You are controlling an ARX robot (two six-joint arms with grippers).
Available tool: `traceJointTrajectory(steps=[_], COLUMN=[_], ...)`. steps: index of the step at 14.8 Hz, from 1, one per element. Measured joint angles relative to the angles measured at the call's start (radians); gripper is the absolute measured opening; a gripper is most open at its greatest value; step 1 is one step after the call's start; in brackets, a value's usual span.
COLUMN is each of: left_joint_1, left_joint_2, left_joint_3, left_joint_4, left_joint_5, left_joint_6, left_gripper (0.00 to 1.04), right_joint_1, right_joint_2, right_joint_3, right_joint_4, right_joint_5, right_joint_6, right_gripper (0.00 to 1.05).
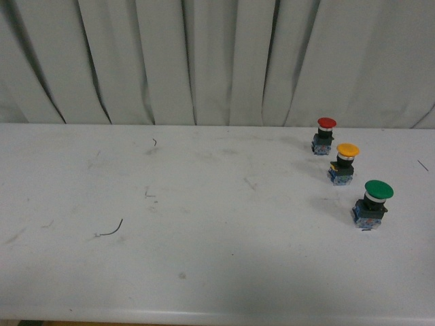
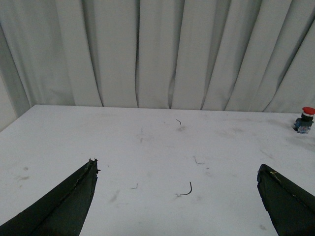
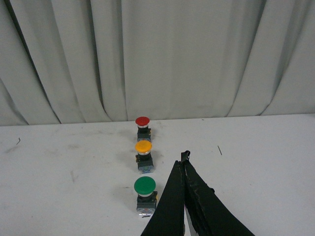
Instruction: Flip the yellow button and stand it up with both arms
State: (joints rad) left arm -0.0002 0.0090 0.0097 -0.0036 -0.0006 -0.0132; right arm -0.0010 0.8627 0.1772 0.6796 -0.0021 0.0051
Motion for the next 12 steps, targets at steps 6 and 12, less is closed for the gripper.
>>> traceJointTrajectory(steps=[6,12], left_joint_1=[0.000,0.000], left_joint_2=[0.000,0.000], left_joint_3=[0.000,0.000], left_joint_4=[0.000,0.000], left_joint_5=[0.000,0.000], left_joint_6=[0.000,0.000], left_gripper=[0.98,0.98], right_joint_1=[0.001,0.001], right_joint_2=[-0.186,-0.346], right_joint_3=[-0.093,-0.166], right_joint_4=[-0.090,-0.182], right_joint_5=[0.002,0.003], right_joint_6=[0.000,0.000], right_gripper=[0.02,0.02])
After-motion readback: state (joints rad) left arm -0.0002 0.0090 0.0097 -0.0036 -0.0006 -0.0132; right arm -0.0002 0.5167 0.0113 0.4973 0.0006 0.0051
